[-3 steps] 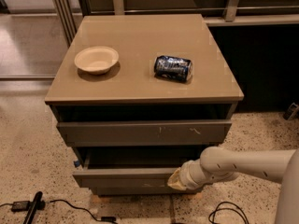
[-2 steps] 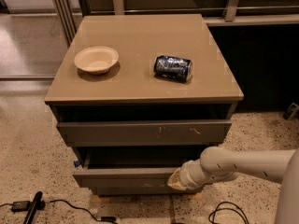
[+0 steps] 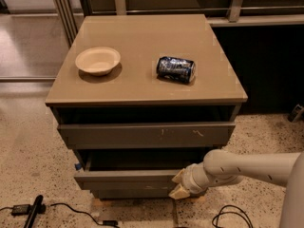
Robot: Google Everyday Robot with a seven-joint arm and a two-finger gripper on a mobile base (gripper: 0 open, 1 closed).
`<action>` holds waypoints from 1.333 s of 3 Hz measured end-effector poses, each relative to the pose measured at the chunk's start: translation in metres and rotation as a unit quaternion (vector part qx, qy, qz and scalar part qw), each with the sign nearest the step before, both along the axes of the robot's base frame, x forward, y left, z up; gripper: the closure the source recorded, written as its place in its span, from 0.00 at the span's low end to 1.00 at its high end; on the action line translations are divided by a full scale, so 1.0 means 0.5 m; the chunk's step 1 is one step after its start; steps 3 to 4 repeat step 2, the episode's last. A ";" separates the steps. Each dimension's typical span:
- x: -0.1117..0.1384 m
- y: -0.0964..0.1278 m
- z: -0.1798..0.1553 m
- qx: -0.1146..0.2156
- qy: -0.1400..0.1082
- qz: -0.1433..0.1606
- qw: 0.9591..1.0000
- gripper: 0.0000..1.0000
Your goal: Close middle drawer
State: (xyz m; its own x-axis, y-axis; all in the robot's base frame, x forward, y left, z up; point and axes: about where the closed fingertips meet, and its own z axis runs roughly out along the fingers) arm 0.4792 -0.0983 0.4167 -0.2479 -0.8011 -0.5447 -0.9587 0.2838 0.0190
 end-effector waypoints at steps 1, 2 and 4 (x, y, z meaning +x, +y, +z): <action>0.000 0.000 0.000 0.000 0.000 0.000 1.000 0.00; 0.000 0.000 0.000 0.000 0.000 0.000 1.000 0.00; 0.000 0.000 0.000 0.000 0.000 0.000 1.000 0.00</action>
Offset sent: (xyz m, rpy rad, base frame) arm 0.0000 0.0000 0.0000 0.0000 0.0000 0.0000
